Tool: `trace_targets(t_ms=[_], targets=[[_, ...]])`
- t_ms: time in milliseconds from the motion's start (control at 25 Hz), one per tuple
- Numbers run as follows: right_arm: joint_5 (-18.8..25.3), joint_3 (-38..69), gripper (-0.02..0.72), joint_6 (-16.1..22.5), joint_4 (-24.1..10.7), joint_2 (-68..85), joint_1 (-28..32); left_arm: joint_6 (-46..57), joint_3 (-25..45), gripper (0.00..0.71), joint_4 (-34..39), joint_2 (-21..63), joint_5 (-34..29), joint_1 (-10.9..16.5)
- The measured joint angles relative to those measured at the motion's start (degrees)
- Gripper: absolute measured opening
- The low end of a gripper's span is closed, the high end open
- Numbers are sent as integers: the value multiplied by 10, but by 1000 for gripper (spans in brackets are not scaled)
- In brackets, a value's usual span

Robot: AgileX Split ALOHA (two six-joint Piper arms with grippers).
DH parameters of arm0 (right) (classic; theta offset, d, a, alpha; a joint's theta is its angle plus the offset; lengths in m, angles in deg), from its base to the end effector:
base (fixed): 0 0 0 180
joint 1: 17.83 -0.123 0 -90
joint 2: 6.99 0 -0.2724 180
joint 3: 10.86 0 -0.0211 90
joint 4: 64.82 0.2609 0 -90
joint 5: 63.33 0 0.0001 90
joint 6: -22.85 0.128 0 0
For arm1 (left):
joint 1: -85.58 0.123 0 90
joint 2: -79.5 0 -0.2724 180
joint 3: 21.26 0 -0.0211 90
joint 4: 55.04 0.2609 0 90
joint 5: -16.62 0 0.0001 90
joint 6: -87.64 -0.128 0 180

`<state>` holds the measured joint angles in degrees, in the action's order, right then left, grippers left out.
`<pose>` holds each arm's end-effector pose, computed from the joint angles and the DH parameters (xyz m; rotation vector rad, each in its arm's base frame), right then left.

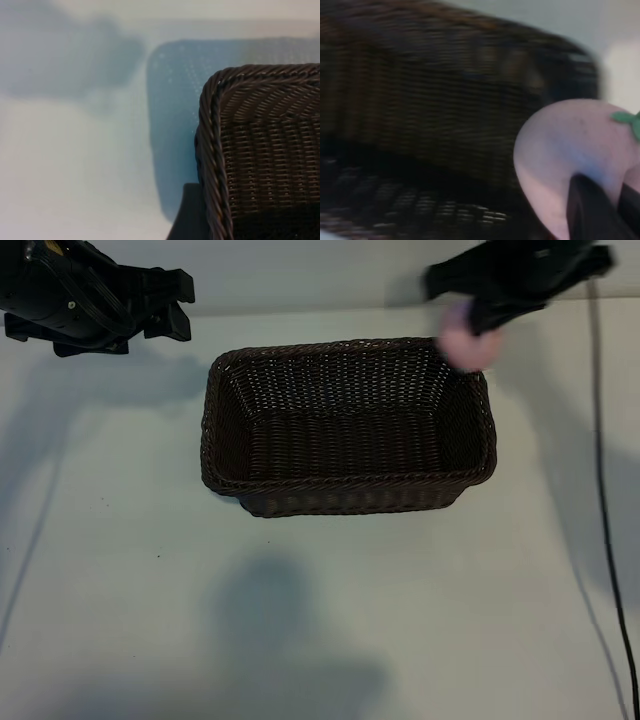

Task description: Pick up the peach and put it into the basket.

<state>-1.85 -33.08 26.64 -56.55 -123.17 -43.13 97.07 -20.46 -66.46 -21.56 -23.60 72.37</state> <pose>0.3865 0.2006 0.2552 -0.4560 2.7045 0.3384 0.3768 -0.1053 0.2579 -0.0528 2.5008 -0.3908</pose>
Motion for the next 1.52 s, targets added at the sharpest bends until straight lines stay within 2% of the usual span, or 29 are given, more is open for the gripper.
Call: trace_targets(t_ms=[160,280,600,760,1000,1080,1240,1520], targets=[[-30,0,40,0,2,-19,-61,0,0,593,0,0,0,0],[-48,0,40,-1,0,-47,-86,-1,0,593,0,0,0,0],[-57,0,54,-7,-11,-145,-91,-1,0,593,1,0,0,0],[-51,0,142,-9,-11,-153,-91,-1,0,593,1,0,0,0],[-43,0,420,-9,-31,-123,-91,-1,0,593,1,0,0,0],[-35,0,475,-9,-44,-106,-90,-1,0,592,1,0,0,0],[-16,0,503,-10,-56,-74,-71,-1,0,592,1,0,0,0],[3,0,478,-12,-69,-19,22,-1,0,591,1,0,0,0]])
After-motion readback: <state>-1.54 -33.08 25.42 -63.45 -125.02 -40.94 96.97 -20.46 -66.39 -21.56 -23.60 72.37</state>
